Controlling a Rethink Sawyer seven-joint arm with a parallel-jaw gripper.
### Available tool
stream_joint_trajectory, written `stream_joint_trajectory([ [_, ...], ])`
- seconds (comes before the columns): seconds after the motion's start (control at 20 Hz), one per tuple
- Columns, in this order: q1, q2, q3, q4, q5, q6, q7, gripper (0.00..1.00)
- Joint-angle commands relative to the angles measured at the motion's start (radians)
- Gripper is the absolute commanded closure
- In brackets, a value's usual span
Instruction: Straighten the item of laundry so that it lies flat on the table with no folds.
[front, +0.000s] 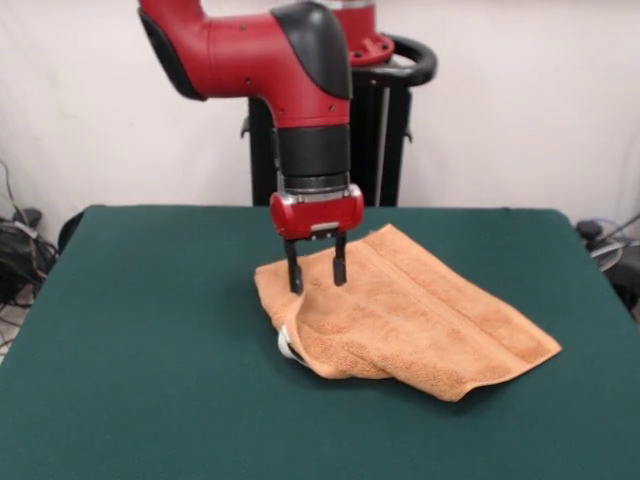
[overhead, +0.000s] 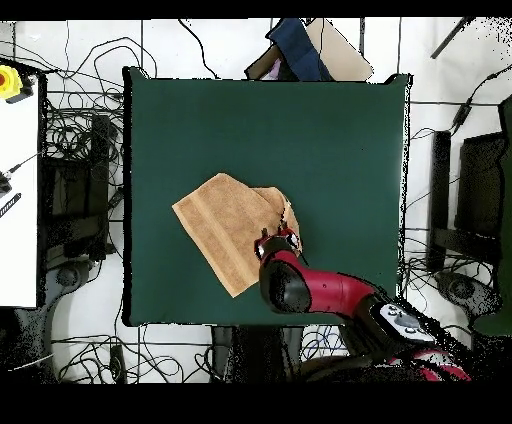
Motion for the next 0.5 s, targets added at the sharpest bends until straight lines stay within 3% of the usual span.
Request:
stream_joint_trajectory([
  [0.05,0.077,-0.036,-0.075,0.056,0.075,0.056,0.245,0.0],
  [0.35,0.102,-0.073,-0.086,0.104,0.1,0.052,0.264,0.0],
  [0.5,0.098,-0.023,-0.067,0.104,0.101,0.007,0.278,0.0],
])
